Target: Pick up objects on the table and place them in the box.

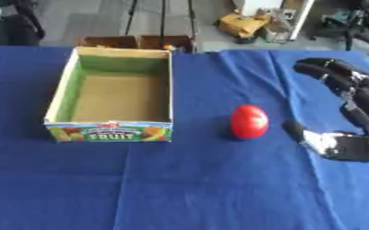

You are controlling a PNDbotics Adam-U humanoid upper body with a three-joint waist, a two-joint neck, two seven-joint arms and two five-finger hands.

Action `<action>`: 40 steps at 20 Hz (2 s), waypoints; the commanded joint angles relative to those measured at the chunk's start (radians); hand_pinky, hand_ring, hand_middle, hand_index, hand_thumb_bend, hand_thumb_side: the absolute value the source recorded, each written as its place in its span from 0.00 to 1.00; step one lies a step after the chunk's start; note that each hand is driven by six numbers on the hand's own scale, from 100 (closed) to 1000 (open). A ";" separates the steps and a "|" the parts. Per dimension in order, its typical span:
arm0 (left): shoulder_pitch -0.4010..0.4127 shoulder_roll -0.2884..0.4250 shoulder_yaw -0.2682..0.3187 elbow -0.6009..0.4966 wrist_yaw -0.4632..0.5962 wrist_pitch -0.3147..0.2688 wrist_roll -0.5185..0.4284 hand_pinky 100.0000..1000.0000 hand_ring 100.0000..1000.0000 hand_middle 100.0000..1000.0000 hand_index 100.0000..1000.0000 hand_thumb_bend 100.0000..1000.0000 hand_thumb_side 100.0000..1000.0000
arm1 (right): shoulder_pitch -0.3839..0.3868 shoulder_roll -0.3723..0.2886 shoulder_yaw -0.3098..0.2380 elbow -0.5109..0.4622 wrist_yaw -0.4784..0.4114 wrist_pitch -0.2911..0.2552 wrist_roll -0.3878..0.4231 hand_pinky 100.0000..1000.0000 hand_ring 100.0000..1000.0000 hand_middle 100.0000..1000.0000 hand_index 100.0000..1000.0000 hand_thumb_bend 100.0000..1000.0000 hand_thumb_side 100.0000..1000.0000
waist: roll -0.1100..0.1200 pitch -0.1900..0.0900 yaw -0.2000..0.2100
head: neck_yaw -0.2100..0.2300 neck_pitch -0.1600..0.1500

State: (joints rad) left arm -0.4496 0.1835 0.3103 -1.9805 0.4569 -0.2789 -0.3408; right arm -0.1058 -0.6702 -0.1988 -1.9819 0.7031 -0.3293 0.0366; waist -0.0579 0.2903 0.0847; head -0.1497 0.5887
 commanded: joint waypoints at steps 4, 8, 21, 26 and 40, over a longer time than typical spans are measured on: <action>-0.014 0.017 -0.009 -0.019 0.006 0.004 -0.005 0.69 0.66 0.69 0.86 0.00 0.85 | -0.057 -0.041 0.027 0.009 0.020 0.072 0.092 0.68 0.88 0.85 0.94 0.45 1.00 | 0.000 -0.024 0.003 | -0.012 -0.001; -0.014 0.016 -0.011 -0.019 0.008 0.008 -0.005 0.68 0.66 0.69 0.86 0.00 0.85 | -0.100 -0.038 0.052 0.069 0.057 0.092 0.123 0.67 0.87 0.84 0.95 0.48 1.00 | -0.003 -0.029 0.005 | -0.018 -0.003; -0.014 0.011 -0.017 -0.019 0.010 0.017 -0.009 0.68 0.66 0.69 0.86 0.00 0.85 | -0.212 -0.025 0.126 0.305 0.178 0.091 0.147 0.63 0.86 0.83 0.95 0.52 1.00 | -0.009 -0.034 0.011 | -0.031 0.004; -0.015 0.009 -0.019 -0.019 0.010 0.021 -0.012 0.68 0.65 0.69 0.86 0.00 0.85 | -0.250 -0.014 0.142 0.393 0.192 0.085 0.166 0.63 0.86 0.83 0.95 0.52 1.00 | -0.011 -0.033 0.018 | -0.034 0.009; -0.019 0.004 -0.025 -0.019 0.010 0.033 -0.018 0.68 0.65 0.69 0.86 0.00 0.85 | -0.346 0.034 0.151 0.554 0.187 0.104 0.242 0.64 0.93 0.81 0.94 0.54 1.00 | -0.024 -0.034 0.028 | -0.027 0.033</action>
State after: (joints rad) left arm -0.4512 0.1825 0.2875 -1.9805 0.4655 -0.2484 -0.3575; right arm -0.4370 -0.6171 -0.0423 -1.4302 0.8850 -0.2246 0.2763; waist -0.0835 0.2774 0.1121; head -0.1778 0.6157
